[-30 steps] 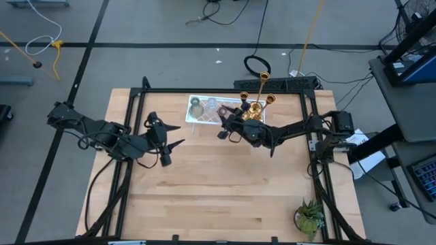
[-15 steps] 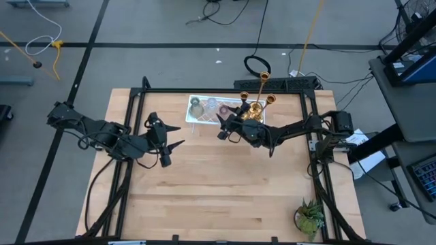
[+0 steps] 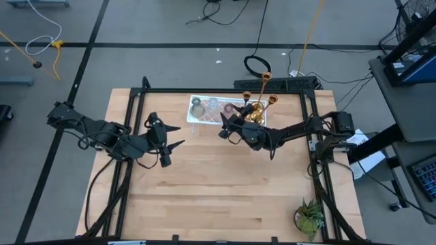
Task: Pick & Place candle stick holders
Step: Put the violet candle holder on the shelf, then return to Home Position
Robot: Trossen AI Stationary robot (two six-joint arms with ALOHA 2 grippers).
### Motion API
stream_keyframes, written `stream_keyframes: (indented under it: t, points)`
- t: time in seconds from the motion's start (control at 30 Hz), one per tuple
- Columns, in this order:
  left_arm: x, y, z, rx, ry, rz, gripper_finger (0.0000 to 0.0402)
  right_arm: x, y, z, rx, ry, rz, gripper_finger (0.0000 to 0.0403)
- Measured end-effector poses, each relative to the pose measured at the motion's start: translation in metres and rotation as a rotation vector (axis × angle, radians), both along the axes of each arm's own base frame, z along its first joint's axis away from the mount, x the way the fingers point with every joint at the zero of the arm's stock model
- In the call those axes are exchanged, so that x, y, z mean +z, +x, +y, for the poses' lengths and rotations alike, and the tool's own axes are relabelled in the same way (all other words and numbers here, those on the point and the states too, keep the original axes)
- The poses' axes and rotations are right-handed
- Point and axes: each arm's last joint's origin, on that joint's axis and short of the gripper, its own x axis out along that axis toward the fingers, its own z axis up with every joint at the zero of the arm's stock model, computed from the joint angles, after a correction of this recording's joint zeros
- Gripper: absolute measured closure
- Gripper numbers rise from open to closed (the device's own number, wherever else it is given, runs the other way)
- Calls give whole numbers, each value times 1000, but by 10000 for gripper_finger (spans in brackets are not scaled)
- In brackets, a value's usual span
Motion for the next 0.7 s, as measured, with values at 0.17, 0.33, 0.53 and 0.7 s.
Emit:
stream_keyframes:
  t: [0.17, 0.33, 0.53, 0.7]
  points:
    - [0, 0, 0, 0, -1, 0, 176, 1, 1, 4, 14, -1, -18, 147]
    - [0, 0, 0, 2, -4, -1, 176, 5, 1, 3, 15, -36, -19, 151]
    - [0, 0, 0, 2, -5, -2, 176, 13, 0, -3, -2, -68, -69, 152]
    - [0, 0, 0, 2, -4, -2, 176, 13, 1, -5, 29, -77, -56, 152]
